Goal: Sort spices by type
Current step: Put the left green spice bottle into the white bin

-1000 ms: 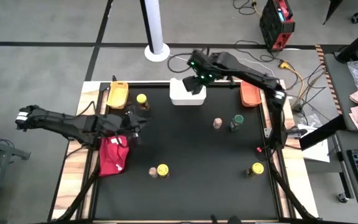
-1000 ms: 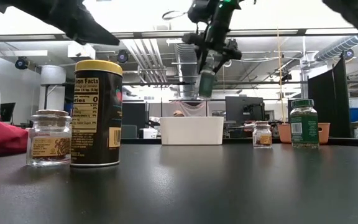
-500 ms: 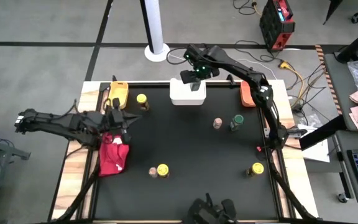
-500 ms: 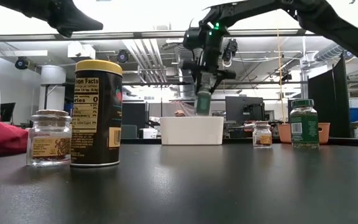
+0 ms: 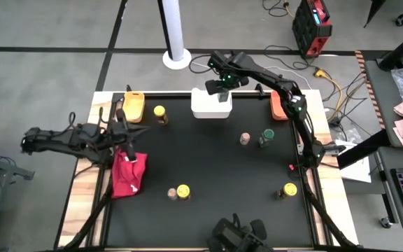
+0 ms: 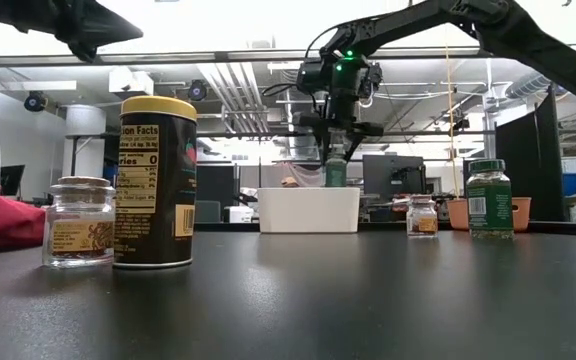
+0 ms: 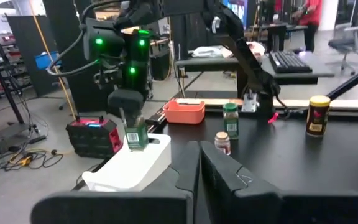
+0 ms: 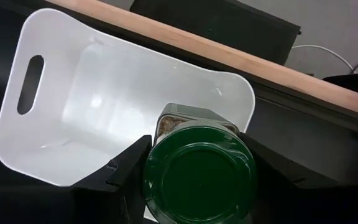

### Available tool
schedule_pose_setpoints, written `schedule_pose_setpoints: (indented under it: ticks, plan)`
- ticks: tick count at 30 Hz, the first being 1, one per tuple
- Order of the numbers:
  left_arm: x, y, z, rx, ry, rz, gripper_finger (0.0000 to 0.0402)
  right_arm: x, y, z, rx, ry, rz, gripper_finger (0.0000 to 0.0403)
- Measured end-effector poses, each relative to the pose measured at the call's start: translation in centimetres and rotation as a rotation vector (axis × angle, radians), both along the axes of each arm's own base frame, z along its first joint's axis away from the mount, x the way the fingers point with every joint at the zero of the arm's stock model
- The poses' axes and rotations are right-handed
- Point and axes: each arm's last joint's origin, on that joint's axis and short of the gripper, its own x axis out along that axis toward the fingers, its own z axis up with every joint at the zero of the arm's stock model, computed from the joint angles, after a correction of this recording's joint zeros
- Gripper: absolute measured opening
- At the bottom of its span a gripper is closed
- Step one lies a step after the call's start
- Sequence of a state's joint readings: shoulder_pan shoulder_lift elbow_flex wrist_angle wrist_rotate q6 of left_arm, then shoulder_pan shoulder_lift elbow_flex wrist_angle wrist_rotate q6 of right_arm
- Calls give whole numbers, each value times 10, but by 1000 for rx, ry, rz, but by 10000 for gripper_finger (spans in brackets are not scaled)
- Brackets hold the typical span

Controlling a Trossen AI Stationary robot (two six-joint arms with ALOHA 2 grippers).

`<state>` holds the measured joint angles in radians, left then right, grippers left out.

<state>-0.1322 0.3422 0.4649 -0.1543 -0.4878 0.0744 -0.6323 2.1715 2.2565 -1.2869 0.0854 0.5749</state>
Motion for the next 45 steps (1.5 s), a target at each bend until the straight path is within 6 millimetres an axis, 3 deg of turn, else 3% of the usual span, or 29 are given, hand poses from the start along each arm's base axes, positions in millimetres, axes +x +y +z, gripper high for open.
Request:
schedule_pose_setpoints:
  ticks: [15,26,45]
  plan:
    - [-19,3,-4,-26,-103,-1,0,-1,-7,-17,-2,3,-13,194]
    - [-20,3,-3,-26,-107,-1,0,-1,-8,-36,13,19,-23,194]
    - [-20,3,-3,-26,-106,-1,0,-3,-13,-48,-2,22,-43,194]
